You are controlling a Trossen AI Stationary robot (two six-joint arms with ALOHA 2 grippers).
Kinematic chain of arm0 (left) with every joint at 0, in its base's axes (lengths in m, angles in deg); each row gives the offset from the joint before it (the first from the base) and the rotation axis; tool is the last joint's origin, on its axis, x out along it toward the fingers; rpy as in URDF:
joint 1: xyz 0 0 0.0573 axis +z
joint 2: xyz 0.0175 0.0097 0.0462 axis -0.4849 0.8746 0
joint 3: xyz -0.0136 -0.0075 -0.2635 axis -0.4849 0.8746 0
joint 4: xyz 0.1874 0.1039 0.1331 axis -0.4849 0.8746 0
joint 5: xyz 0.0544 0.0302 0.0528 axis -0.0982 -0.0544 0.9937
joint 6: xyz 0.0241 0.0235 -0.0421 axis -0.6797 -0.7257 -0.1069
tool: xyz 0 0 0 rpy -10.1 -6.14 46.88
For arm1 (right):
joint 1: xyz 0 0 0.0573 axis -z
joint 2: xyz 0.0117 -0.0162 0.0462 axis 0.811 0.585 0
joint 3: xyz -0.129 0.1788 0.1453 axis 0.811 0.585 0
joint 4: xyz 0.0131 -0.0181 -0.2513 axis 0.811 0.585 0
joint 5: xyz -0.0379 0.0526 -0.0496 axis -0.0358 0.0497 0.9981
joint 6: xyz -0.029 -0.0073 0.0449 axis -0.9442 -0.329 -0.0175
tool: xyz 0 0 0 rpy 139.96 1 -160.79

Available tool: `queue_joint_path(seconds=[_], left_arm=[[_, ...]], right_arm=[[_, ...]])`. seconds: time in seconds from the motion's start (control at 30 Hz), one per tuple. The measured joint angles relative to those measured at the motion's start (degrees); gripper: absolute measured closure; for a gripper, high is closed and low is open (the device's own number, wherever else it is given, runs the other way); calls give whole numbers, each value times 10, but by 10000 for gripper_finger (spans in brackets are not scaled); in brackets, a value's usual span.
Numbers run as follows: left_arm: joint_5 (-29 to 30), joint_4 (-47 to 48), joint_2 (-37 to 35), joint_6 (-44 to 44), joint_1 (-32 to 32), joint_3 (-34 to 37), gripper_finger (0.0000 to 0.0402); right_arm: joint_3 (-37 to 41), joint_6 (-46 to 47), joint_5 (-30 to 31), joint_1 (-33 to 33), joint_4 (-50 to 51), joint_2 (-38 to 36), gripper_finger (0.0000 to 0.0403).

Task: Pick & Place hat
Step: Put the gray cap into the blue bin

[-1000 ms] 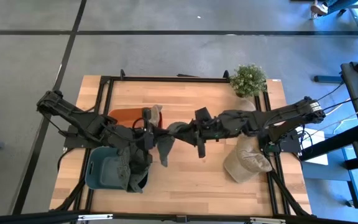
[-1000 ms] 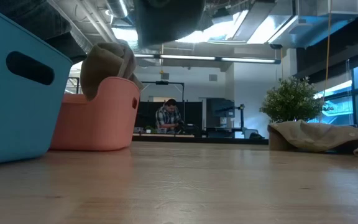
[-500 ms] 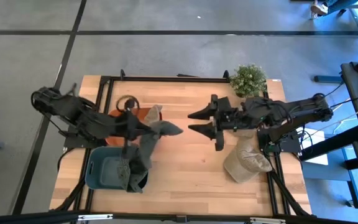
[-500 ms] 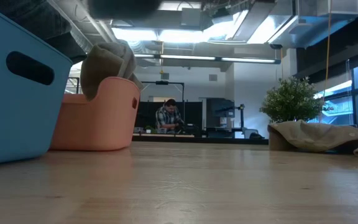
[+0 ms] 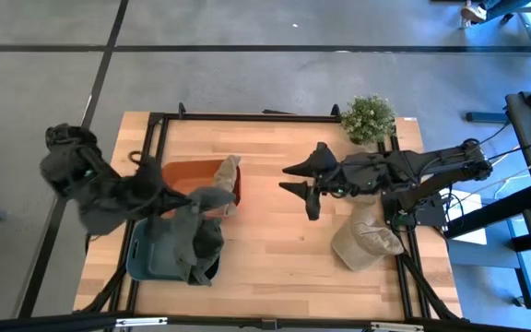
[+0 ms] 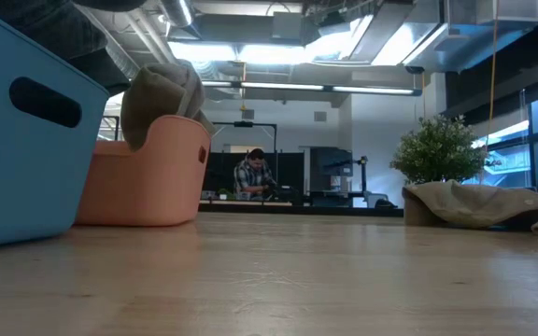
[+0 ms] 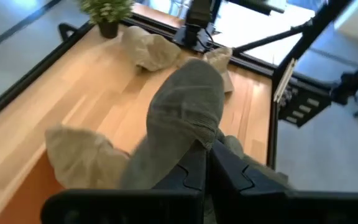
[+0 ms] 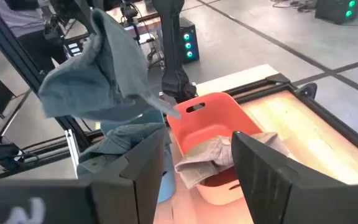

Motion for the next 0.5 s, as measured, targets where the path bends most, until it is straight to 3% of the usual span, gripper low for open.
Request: queue_joint_path(seconds=[0.1,0.23,0.5], left_arm=[[40,43,1,95,-49,-2,399],[51,89,10,196,-94,-2,399],[56,90,20,273,-141,-3,399]], right_arm=[[0,0,0,6,0,0,216],[0,-1,5,12,0,0,216],[0,0,4,23,0,0,216]])
